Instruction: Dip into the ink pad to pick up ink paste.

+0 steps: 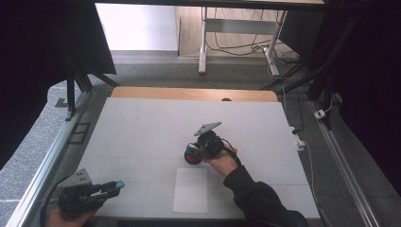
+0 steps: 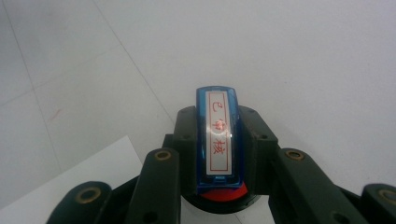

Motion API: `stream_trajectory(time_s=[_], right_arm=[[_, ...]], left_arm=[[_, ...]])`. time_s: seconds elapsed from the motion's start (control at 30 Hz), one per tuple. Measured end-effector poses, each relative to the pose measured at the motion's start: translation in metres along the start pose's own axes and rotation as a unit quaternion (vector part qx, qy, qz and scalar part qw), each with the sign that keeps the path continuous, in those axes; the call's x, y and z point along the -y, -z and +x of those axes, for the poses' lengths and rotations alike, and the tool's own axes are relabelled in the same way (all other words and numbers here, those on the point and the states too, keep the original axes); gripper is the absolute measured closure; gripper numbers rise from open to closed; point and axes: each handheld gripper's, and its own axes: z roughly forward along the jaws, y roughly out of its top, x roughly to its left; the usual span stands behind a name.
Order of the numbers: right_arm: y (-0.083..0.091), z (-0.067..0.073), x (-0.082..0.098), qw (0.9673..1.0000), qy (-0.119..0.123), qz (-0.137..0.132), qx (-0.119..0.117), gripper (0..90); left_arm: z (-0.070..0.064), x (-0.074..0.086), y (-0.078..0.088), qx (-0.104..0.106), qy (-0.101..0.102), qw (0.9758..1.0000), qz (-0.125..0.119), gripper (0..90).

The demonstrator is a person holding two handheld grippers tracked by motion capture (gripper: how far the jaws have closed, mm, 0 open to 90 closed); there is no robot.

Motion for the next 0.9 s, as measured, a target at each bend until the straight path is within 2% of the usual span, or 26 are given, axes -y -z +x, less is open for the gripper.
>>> stream_trajectory(time_s=[0.1, 0.3, 0.37, 0.9], right_arm=[[0.004, -0.003, 0.0, 0.9998, -0.011, -0.014, -0.008, 70.9], [0.019, -0.001, -0.003, 0.9995, -0.005, -0.029, -0.009, 70.9], [0.022, 0.0, -0.002, 0.9993, -0.003, -0.032, -0.017, 70.9], [0.048, 0.021, 0.0, 0.9975, 0.016, -0.056, -0.039, 70.9]], left_arm=[[0.0, 0.0, 0.0, 0.0, 0.001, 1.0, -0.001, 68.7], [0.0, 0.0, 0.0, 0.0, 0.001, 1.0, -0.002, 68.7], [0.0, 0.0, 0.0, 0.0, 0.001, 1.0, -0.002, 68.7], [0.0, 0.0, 0.0, 0.0, 0.002, 1.0, -0.002, 68.6]])
